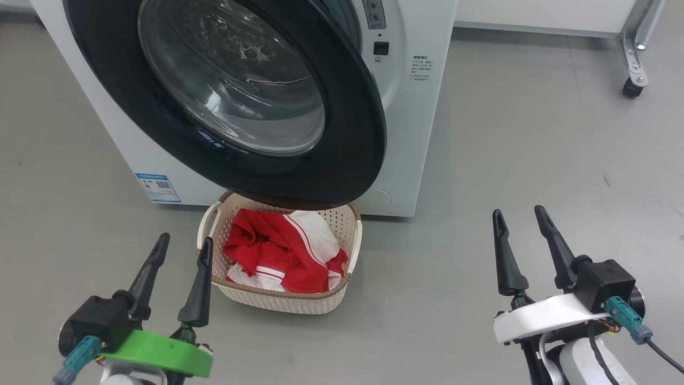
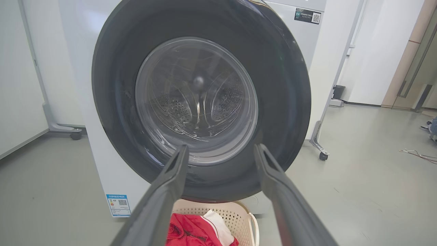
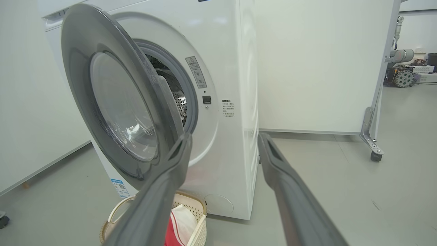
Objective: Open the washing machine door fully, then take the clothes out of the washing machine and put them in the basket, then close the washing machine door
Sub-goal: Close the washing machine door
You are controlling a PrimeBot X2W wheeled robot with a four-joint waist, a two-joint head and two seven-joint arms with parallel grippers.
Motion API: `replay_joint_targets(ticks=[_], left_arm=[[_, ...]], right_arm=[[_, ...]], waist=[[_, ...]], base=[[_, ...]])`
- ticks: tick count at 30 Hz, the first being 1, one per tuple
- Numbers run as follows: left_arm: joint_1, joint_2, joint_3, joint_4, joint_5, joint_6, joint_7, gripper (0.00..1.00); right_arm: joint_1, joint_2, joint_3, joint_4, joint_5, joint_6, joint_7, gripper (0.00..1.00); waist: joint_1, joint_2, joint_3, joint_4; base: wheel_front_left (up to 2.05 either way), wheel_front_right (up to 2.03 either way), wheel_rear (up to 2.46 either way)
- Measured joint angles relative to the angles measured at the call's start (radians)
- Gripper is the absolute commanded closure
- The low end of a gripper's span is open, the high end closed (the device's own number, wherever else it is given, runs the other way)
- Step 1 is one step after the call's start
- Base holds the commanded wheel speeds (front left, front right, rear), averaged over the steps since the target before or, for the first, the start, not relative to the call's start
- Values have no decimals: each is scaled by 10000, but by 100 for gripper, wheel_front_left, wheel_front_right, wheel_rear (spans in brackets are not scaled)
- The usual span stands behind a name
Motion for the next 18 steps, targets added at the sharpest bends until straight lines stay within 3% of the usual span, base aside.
replay_joint_targets(ticks=[17, 18], left_arm=[[215, -286, 205, -94, 341, -15, -15, 0], [217, -299, 209, -98, 382, -17, -15, 0]], right_arm=[[0, 8, 21, -4, -4, -2, -8, 1], [0, 6, 23, -4, -13, -2, -8, 52]], waist=[[0, 0, 86, -5], [0, 0, 95, 1]], base=[[0, 0, 0], [0, 0, 0]])
